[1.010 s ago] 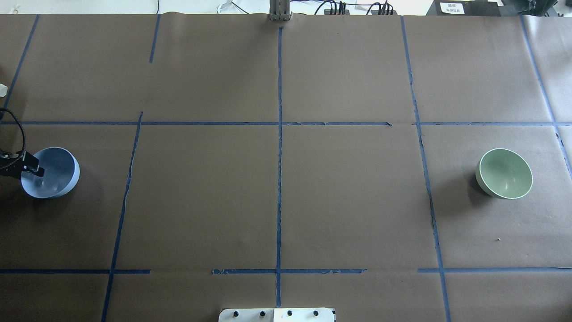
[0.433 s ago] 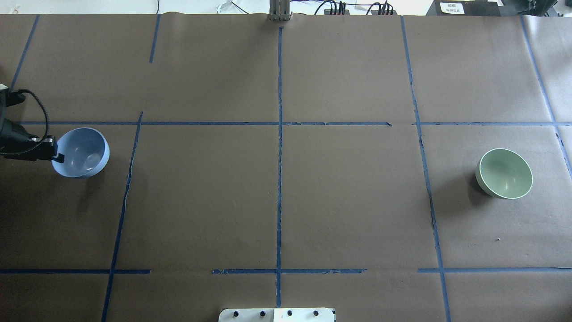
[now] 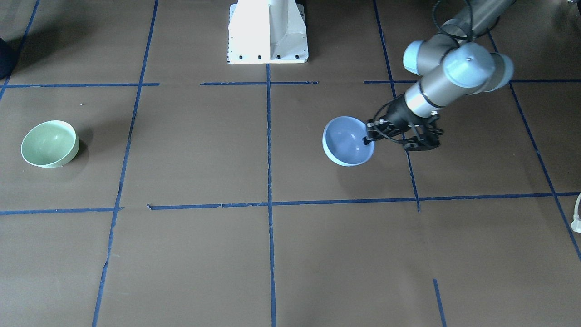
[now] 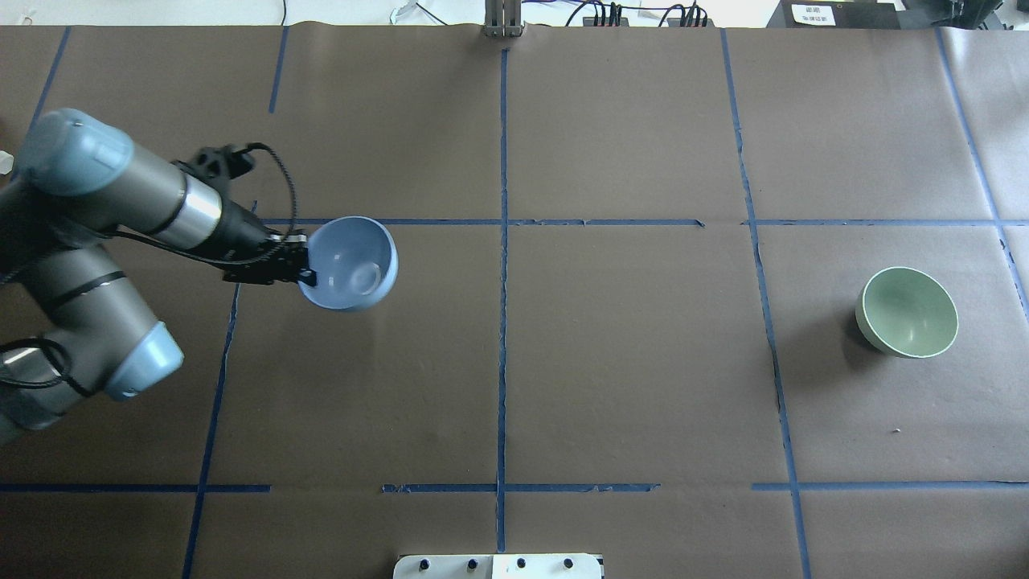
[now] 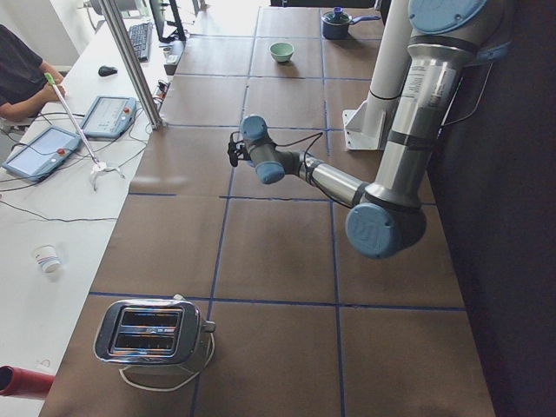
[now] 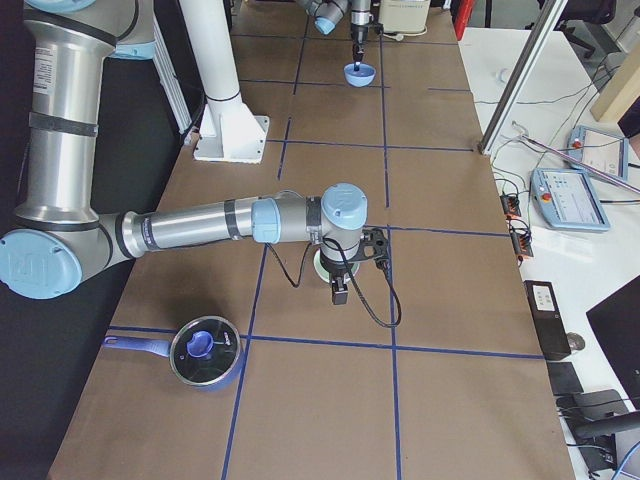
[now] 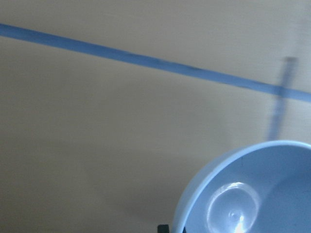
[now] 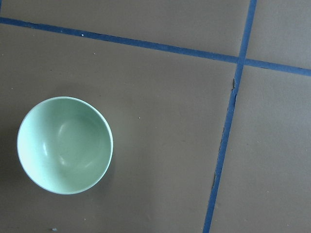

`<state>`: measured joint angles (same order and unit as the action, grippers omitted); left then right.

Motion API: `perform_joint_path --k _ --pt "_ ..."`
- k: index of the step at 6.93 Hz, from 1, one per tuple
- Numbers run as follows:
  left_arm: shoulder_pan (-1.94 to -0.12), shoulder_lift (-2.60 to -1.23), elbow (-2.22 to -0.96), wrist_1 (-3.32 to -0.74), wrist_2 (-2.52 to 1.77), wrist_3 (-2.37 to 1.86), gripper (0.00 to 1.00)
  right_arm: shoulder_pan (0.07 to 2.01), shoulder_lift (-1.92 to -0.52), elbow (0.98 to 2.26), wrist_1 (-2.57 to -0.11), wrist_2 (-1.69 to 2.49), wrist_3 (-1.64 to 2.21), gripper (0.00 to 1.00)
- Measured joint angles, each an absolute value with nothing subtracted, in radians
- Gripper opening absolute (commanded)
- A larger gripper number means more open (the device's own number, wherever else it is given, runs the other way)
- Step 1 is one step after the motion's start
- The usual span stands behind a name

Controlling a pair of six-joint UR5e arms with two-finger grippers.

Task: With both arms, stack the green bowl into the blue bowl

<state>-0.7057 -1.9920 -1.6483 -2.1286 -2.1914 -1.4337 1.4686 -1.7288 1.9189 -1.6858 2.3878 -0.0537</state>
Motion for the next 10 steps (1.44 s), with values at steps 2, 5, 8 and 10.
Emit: perform_joint_path --k 2,5,8,10 --pt "-0.591 -2.191 -1.603 -1.941 -2.039 -1.465 0.0 1.468 -1.728 1.919 -1.686 2.39 -0.053 1.0" --pt "-0.545 -2.284 -1.512 -1.888 -1.951 -1.464 0.08 1.467 -1.726 1.921 -1.685 2.391 -0.052 1.0" --pt "-0.539 -2.281 -1.506 -1.885 -1.941 -1.464 1.0 1.465 -1.724 1.926 -1.684 2.39 -0.052 1.0" --pt "-0.544 -2.265 -1.557 -1.877 -1.943 -1.471 1.0 1.438 -1.721 1.927 -1.685 2.387 -0.043 1.0"
